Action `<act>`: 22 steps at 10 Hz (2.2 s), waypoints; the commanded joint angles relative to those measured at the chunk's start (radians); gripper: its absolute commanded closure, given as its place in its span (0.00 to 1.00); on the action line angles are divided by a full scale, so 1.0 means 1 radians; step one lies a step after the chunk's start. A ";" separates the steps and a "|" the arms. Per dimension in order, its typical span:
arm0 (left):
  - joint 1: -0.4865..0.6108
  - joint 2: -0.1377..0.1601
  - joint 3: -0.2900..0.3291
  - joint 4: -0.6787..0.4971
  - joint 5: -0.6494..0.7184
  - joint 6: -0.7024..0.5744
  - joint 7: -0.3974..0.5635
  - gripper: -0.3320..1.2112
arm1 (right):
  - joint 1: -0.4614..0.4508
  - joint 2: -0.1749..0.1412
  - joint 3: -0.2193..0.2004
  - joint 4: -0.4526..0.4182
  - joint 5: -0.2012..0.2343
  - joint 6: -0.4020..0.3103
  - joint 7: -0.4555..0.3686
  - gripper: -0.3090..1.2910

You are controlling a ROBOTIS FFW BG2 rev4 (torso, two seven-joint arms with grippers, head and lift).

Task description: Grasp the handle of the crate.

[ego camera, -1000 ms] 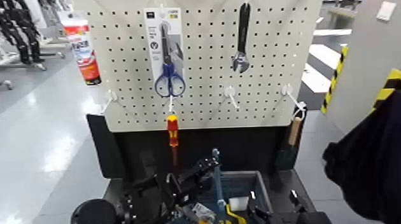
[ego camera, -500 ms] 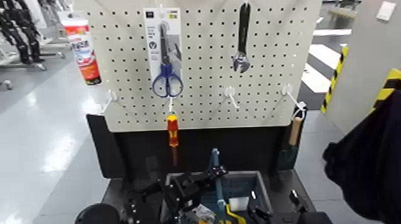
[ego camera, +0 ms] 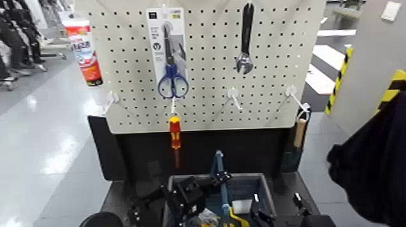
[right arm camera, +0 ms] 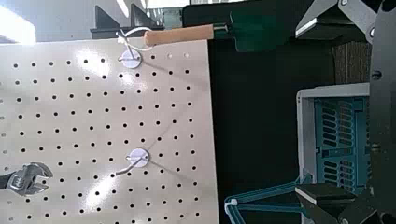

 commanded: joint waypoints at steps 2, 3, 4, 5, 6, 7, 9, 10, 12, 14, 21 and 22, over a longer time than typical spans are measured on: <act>0.072 -0.004 0.027 -0.089 0.053 -0.019 0.049 0.98 | 0.003 0.000 -0.002 0.000 0.002 0.004 0.000 0.28; 0.100 -0.001 0.038 -0.129 0.073 -0.019 0.069 0.98 | 0.003 0.000 -0.003 -0.002 0.003 0.004 -0.002 0.28; 0.129 0.010 0.052 -0.181 0.096 -0.011 0.101 0.98 | 0.005 0.000 -0.005 -0.002 0.005 0.004 -0.002 0.28; 0.166 0.027 0.067 -0.238 0.129 -0.005 0.141 0.98 | 0.005 0.003 -0.006 -0.002 0.005 0.004 -0.002 0.28; 0.198 0.039 0.072 -0.284 0.172 -0.001 0.173 0.98 | 0.006 0.003 -0.008 -0.002 0.005 0.001 -0.002 0.28; 0.229 0.047 0.082 -0.313 0.206 0.009 0.201 0.98 | 0.006 0.003 -0.009 -0.002 0.006 0.001 -0.002 0.28; 0.278 0.064 0.112 -0.407 0.246 0.010 0.256 0.98 | 0.009 0.005 -0.012 -0.003 0.011 0.005 -0.005 0.28; 0.301 0.071 0.131 -0.450 0.254 0.009 0.285 0.98 | 0.009 0.006 -0.012 -0.005 0.011 0.005 -0.005 0.28; 0.339 0.064 0.170 -0.507 0.266 -0.001 0.336 0.98 | 0.009 0.006 -0.014 -0.005 0.015 0.009 -0.005 0.28; 0.346 0.065 0.170 -0.503 0.287 0.007 0.347 0.98 | 0.009 0.006 -0.014 -0.005 0.020 0.009 -0.006 0.28; 0.344 0.057 0.173 -0.488 0.295 0.012 0.342 0.98 | 0.009 0.006 -0.011 -0.006 0.031 0.001 -0.008 0.28; 0.344 0.057 0.173 -0.487 0.295 0.012 0.341 0.98 | 0.008 0.006 -0.009 -0.006 0.031 0.010 -0.008 0.28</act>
